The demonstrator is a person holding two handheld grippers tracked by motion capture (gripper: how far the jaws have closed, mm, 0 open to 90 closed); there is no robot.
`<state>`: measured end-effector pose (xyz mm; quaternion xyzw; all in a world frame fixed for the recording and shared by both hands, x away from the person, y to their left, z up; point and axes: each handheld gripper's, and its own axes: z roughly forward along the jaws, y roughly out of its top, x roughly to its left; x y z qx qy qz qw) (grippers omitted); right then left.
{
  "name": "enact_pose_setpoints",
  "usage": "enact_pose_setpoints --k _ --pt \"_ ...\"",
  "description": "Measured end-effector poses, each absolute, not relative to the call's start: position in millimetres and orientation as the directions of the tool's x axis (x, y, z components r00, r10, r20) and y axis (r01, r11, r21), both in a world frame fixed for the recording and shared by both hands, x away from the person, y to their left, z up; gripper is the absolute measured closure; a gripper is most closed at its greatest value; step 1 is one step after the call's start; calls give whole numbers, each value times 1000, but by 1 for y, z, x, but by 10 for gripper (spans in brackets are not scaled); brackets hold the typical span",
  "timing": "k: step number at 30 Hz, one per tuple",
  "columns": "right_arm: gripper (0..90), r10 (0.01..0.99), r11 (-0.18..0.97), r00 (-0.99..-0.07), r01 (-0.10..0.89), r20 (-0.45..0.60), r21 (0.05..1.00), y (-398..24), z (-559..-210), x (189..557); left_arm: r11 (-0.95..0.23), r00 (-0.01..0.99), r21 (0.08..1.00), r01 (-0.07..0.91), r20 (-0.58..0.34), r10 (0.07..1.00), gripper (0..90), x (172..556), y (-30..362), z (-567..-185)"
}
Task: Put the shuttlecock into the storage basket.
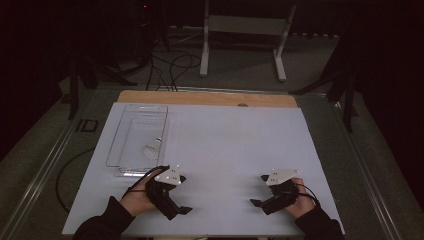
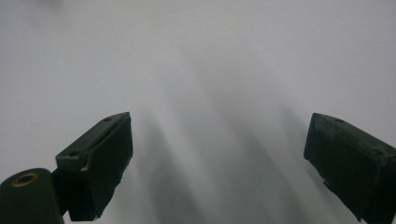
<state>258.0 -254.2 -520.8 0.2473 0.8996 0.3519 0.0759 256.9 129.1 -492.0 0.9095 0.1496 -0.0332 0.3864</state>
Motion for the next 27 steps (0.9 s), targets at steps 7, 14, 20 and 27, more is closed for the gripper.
enact_pose_setpoints --k 7,14,20,27 --pt "82 498 629 -866 389 36 673 -255 -520 257 -647 945 691 322 -188 268 4 252 142 -496" --pt "82 503 625 -863 391 34 675 -258 -519 256 -626 931 694 355 -199 307 4 247 161 -501" --pt "82 502 625 -864 391 35 676 -257 -520 256 -596 909 697 398 -209 362 4 243 179 -507" --pt "82 509 622 -860 392 31 678 -260 -519 256 -548 876 711 441 -209 435 4 239 197 -511"
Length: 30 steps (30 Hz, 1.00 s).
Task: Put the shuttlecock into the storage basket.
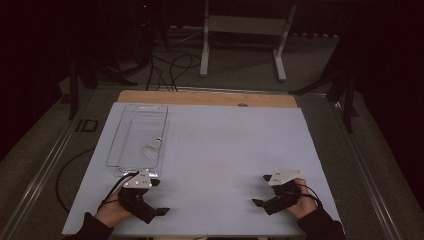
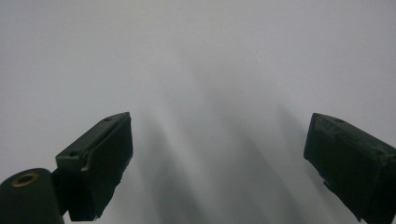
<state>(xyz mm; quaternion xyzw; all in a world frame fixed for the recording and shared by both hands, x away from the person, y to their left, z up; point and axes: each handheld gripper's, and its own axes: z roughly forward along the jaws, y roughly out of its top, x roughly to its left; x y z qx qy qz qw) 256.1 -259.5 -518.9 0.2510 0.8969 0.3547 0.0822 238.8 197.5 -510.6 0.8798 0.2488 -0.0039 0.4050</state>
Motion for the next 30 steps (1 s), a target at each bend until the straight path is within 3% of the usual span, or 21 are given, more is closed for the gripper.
enact_pose_setpoints --k 15,30 --pt "82 508 628 -861 388 23 674 -261 -520 257 -483 806 710 512 -201 557 5 238 213 -518" --pt "82 500 643 -866 381 12 665 -255 -523 256 -415 785 774 479 -165 597 5 234 218 -518"
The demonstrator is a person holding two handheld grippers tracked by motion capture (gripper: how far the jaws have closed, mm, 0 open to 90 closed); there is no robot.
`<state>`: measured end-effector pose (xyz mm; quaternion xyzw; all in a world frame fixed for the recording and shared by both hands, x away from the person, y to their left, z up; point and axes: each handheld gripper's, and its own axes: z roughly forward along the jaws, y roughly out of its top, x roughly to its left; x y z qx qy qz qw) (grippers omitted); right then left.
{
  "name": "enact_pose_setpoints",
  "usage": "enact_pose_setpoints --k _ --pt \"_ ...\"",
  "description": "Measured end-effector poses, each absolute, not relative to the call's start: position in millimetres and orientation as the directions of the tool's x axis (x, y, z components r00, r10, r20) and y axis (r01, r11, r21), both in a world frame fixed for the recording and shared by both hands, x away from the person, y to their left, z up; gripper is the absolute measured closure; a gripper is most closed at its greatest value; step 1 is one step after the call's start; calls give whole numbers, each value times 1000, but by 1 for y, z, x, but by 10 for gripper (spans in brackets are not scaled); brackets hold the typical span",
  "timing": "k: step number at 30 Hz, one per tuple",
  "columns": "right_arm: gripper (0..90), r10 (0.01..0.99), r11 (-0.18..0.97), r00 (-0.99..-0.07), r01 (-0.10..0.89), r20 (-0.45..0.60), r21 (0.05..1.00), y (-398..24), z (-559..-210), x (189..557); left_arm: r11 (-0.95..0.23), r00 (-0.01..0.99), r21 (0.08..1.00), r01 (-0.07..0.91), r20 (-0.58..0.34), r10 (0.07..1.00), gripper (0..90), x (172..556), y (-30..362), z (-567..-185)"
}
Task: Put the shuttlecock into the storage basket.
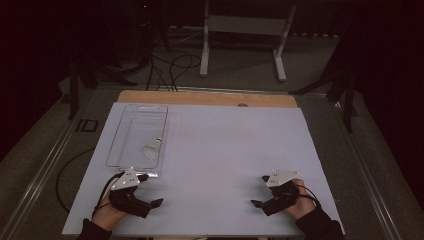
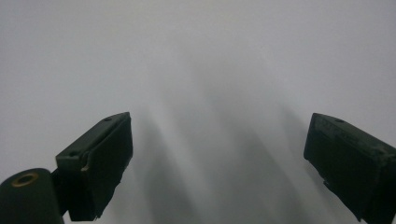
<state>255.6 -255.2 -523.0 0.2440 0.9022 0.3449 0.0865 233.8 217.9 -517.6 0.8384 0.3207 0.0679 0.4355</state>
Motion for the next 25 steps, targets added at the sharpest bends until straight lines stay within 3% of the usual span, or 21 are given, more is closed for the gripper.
enact_pose_setpoints --k 25 --pt "82 514 634 -858 382 3 672 -254 -526 257 -418 789 788 453 -137 599 5 231 214 -522"
